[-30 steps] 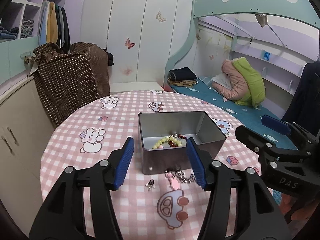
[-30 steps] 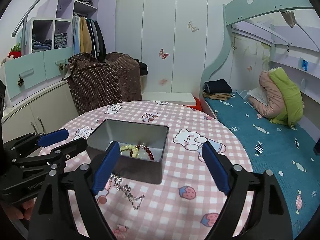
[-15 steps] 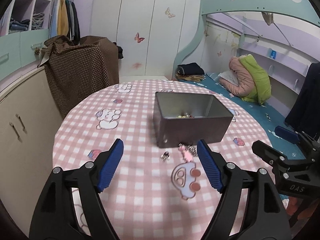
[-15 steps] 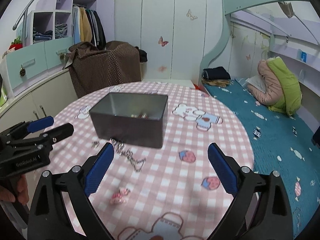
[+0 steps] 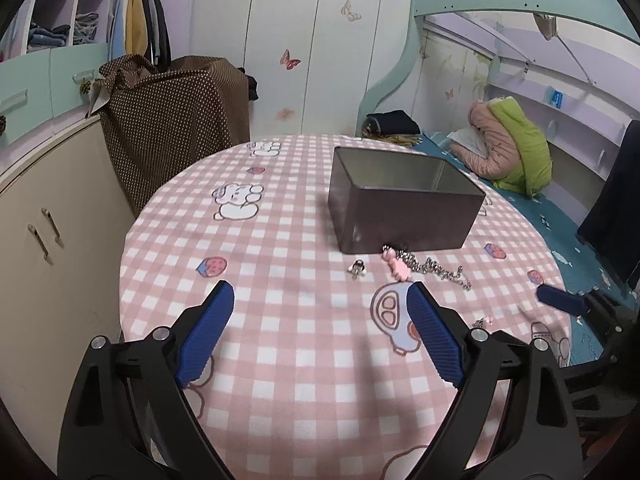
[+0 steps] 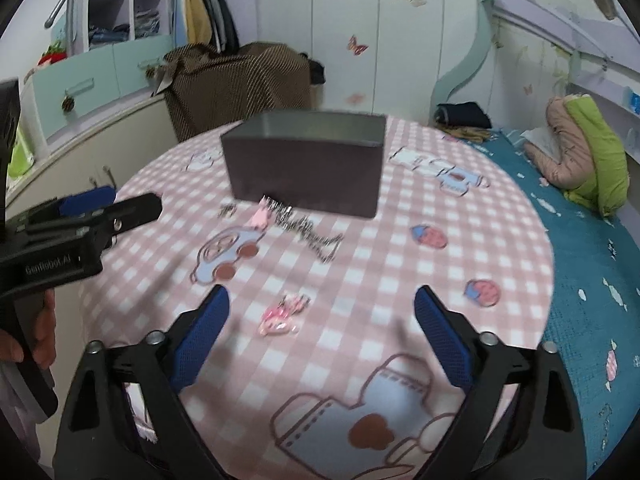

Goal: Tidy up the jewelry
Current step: 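Lower the right tool onto the pink bear charm and close it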

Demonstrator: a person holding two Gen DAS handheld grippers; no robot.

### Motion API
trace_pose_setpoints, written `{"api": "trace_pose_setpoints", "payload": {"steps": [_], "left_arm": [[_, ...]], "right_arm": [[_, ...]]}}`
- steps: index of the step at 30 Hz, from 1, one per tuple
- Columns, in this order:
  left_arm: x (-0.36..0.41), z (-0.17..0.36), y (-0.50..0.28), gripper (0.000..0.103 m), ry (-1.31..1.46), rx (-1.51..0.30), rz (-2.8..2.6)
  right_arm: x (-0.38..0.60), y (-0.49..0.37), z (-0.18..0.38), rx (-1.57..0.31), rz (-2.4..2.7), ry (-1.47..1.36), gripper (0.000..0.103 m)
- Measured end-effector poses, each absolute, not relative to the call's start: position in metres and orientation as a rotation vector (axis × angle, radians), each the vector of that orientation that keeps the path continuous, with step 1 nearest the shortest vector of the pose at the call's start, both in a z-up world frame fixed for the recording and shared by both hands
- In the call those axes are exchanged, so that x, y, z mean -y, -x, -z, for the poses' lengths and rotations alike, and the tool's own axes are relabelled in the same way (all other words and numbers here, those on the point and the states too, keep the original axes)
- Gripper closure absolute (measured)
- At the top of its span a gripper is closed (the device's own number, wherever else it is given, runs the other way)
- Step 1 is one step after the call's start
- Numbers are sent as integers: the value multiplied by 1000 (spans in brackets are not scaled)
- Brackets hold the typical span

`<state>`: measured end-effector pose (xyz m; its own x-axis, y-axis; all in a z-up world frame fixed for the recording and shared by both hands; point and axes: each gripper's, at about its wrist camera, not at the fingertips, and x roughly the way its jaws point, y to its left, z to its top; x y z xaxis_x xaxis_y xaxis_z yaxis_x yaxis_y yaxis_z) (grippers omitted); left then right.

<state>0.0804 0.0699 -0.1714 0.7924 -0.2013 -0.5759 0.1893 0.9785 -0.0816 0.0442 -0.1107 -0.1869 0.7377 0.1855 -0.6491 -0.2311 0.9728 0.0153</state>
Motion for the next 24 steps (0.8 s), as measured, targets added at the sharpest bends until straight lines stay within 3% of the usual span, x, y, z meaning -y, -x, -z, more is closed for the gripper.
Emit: {"api": "trace_pose_setpoints", "payload": {"steps": [4,9,11,24], "left_arm": [[-69,175,-80,14,17,-632,211],[-65,177,-81,13,11,-640,223],[-63,178,-82,13,8,-644,229],[-56,181,-91,13,10,-664,251]], "right_arm": [[106,-46,194,-734,-267,66,41],[107,-47,197,-738,-282,65,80],[111,-48,196,-740,-280,51,86],[130,-58,187,-717,-226,-2,88]]}}
